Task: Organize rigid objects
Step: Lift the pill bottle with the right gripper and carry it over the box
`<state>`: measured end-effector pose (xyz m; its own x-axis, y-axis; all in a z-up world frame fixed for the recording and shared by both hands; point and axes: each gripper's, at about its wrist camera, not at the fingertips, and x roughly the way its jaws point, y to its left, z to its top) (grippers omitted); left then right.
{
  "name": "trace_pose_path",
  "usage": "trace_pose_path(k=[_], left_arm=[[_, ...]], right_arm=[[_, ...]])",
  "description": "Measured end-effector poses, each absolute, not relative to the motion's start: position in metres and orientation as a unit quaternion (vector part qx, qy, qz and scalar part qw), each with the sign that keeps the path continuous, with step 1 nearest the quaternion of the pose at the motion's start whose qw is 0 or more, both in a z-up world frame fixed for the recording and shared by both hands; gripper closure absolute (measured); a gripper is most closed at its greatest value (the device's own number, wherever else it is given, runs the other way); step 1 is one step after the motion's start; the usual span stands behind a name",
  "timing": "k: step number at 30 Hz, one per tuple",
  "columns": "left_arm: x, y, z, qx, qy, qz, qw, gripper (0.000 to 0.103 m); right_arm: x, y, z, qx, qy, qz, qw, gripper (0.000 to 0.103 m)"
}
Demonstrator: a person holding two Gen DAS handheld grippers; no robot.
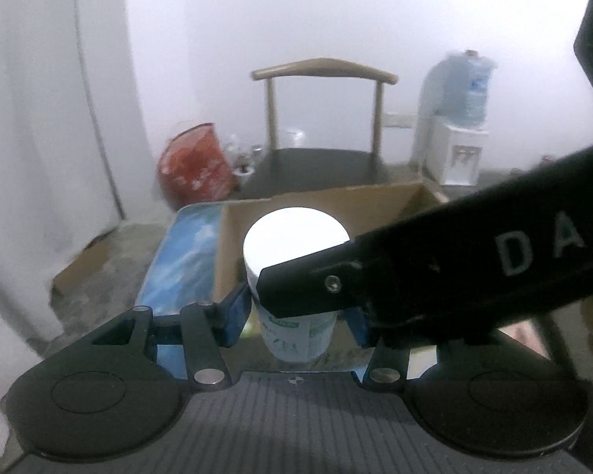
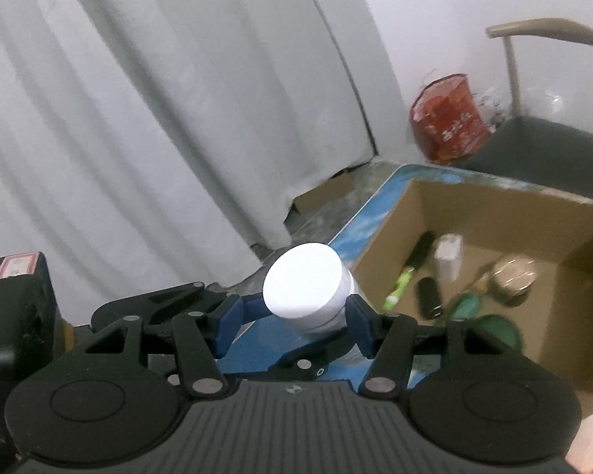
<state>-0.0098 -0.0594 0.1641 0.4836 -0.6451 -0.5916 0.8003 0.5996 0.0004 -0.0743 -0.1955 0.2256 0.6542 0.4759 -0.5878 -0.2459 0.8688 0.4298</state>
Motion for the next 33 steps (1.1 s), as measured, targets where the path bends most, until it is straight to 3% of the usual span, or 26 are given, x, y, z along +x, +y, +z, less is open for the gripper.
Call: trace_pose_path(k=[8,18,33], left_arm=[[0.024,-0.152,0.168,0.127,0.308,-0.485,0.808,0.052],[0.062,-0.251,0.115,0.140,0.386,-0.499,0.763,0.052],[0.074,-0.293,0.078,0.181,0.440,-0.478,0.738,0.052]], right_arm=[[-0.044,-0.268,0.236,0.182,0.371,0.150,0.898,0.042],[0.021,-0.356,0.192,0.220,0.421,0.108,0.873,0.042],[0.070,-0.404,0.120,0.236,0.483,0.096,0.838,0.042]])
